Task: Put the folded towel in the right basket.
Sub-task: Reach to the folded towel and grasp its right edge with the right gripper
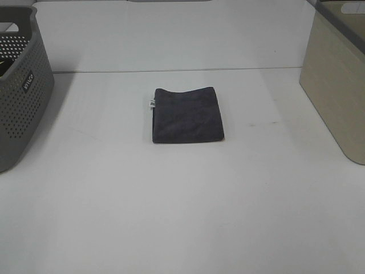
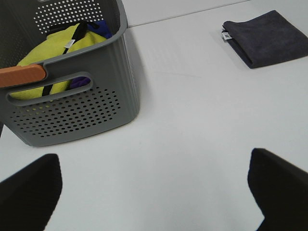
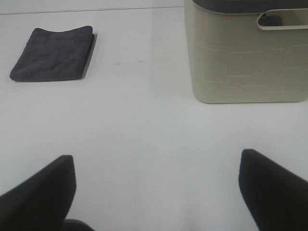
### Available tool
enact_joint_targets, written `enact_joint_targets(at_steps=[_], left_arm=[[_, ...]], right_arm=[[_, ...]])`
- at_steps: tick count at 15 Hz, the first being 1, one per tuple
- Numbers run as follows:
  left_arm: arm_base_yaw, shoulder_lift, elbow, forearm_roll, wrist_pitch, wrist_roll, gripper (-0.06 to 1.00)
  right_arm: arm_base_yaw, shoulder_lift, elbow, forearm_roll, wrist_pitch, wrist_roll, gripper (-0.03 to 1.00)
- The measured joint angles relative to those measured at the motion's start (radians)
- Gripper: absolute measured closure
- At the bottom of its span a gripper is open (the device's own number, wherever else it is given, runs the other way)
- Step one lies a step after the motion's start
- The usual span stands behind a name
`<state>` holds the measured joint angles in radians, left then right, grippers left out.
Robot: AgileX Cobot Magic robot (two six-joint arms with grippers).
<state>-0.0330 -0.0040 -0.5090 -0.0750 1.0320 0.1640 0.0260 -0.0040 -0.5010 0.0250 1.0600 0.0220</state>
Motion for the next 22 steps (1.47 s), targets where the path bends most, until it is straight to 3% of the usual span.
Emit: enact_joint_targets(at_steps=[16,18,22], left_arm=[[0.0,0.0,0.0,0.0,0.0,0.0,-0.04],[0.0,0.0,0.0,0.0,0.0,0.0,-0.04],[0.0,0.0,0.0,0.0,0.0,0.0,-0.04]], right_arm=[[0.0,0.0,0.0,0.008,0.0,0.0,0.12],[0.0,0.108,-0.024,0.017,-0.055,0.0,0.13],[0.0,0.451,-0.127,0.058,-0.277,0.0,0.13]])
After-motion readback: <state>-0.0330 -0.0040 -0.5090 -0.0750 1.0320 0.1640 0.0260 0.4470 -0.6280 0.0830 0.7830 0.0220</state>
